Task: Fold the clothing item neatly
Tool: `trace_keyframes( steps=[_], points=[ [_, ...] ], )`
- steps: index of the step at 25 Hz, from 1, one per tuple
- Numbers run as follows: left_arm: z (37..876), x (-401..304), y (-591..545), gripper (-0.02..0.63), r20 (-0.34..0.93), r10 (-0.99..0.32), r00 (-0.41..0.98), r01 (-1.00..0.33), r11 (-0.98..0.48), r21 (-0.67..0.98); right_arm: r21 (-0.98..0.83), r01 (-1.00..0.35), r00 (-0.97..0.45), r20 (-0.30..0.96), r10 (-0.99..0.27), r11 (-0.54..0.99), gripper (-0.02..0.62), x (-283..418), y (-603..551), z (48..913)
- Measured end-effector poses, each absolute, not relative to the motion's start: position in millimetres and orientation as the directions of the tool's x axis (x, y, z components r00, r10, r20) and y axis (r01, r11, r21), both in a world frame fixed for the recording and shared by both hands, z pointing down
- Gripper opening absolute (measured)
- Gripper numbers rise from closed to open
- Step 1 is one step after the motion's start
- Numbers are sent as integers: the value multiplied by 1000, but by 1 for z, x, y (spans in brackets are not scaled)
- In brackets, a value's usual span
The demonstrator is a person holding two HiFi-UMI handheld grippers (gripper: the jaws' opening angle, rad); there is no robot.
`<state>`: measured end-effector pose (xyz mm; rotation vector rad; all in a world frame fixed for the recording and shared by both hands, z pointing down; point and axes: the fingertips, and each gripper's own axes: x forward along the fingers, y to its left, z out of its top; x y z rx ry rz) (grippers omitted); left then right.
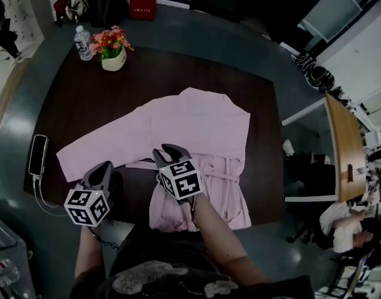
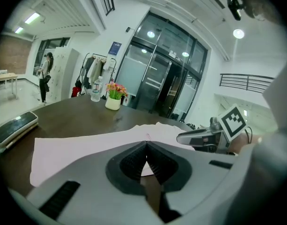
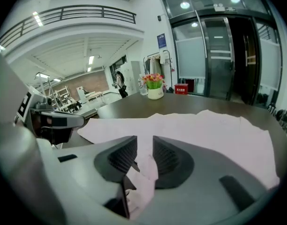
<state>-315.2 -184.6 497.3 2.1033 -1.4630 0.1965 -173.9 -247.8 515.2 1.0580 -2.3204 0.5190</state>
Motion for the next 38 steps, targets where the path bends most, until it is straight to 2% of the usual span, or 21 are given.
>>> trace_keyframes(
  steps=[3,9,16,22,28,38],
  points=[
    [487,-304,-166,9,425,-826,371,-911,-234,341,-127,-794,-548,572,-611,594,6,-154,-228,500],
    [482,-287,-119,11,458,-837,299,-938,-169,304,-235,-760,-626,515,-586,605,-6,-138,-178,485],
    [477,-304,-80,11,481,-840,252,-947,-111,302,-299,-690,-703,493,-512,659,-6,-174,-130,477],
    [471,-342,-94,11,454,-833,316,-936,-196,292,-267,-685,-706,475,-525,678,-6,-233,-124,464],
    [476,-420,-106,9,439,-831,342,-926,-219,309,-224,-651,-720,486,-496,725,-6,-339,-127,473],
    [518,-541,-89,11,501,-803,322,-930,-170,325,-146,-547,-653,691,-312,824,-5,-474,-97,557]
  ],
)
